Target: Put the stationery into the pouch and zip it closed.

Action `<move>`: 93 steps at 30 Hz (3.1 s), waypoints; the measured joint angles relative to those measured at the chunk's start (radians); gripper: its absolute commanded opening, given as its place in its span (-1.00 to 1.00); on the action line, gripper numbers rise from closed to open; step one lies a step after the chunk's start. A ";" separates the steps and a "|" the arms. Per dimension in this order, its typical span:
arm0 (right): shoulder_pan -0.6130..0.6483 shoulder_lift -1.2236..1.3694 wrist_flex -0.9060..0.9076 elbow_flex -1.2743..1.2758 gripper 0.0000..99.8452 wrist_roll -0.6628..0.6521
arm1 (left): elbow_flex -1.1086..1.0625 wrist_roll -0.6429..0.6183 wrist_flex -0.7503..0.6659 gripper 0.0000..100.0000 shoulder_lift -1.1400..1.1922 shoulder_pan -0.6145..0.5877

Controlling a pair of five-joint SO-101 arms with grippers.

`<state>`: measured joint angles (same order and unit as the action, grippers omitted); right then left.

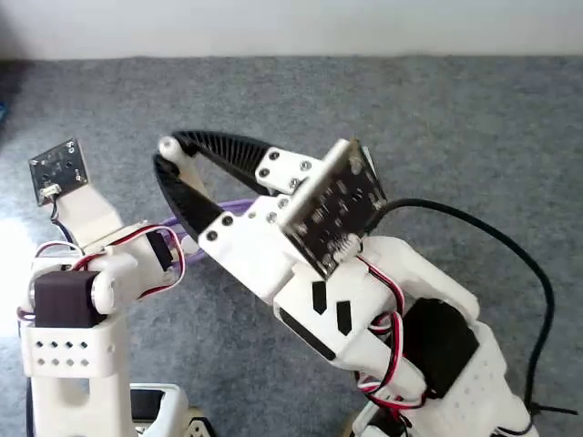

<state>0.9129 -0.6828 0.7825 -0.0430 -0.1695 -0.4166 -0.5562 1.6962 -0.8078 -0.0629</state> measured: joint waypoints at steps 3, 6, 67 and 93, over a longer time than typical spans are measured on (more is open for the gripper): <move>0.017 0.000 -0.069 0.041 -0.98 -0.006 | 0.000 0.000 0.000 -0.97 0.000 0.000; 0.028 -0.002 -0.092 0.115 -0.98 -0.006 | 0.000 0.000 0.000 -0.97 0.000 0.000; -0.855 0.229 0.445 0.531 -0.81 0.265 | 0.000 0.000 -0.003 -0.97 0.000 0.002; -0.850 1.508 0.755 -0.887 -0.17 0.170 | 0.000 0.000 -0.003 -0.97 0.000 0.002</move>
<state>0.0629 0.8255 1.5374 -0.9298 0.0008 -0.4166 -0.5562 1.6932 -0.8078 -0.0614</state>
